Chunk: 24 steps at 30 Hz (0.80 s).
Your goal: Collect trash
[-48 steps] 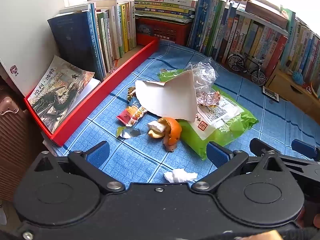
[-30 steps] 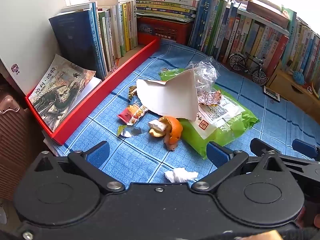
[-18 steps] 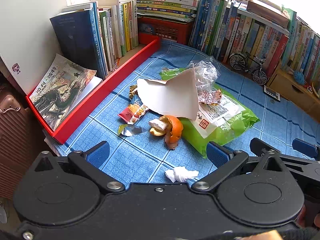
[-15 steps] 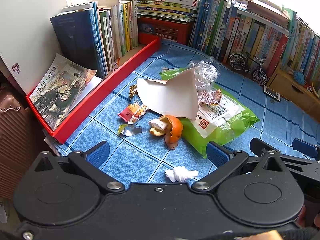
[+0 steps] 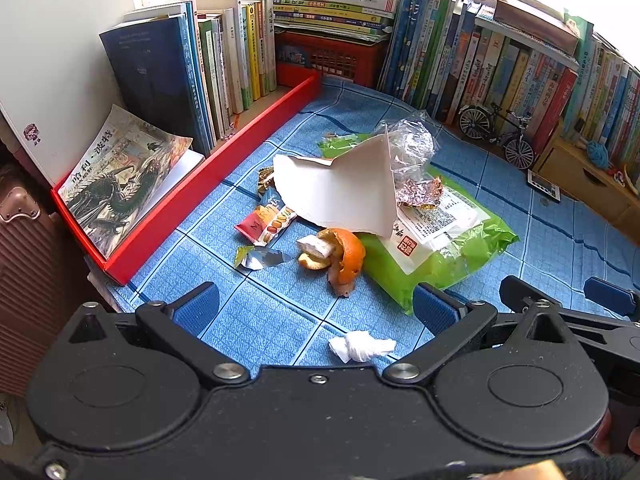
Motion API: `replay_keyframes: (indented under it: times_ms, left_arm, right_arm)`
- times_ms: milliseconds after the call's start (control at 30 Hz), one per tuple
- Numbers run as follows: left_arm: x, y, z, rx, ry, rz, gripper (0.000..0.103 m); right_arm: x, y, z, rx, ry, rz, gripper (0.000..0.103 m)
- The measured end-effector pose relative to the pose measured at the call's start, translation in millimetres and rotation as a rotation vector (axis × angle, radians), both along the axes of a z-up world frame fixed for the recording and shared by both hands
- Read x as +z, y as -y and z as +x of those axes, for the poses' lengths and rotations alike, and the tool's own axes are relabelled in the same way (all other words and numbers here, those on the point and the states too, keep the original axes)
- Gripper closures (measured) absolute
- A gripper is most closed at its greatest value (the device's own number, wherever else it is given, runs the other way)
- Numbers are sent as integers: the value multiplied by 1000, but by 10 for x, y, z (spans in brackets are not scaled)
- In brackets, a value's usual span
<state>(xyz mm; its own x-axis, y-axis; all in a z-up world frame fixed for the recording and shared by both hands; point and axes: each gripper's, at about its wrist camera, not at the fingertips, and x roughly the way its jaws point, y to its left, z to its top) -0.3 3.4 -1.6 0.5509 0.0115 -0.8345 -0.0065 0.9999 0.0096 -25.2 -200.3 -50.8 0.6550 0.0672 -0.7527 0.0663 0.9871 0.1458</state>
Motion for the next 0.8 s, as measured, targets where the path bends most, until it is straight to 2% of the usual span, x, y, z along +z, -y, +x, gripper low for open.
replay_keyframes:
  times_ms: [800]
  left_arm:
    - [-63,-62,-24,7,-4,-16,0]
  right_arm:
    - [-37,3,28,-1,-10,-18,0]
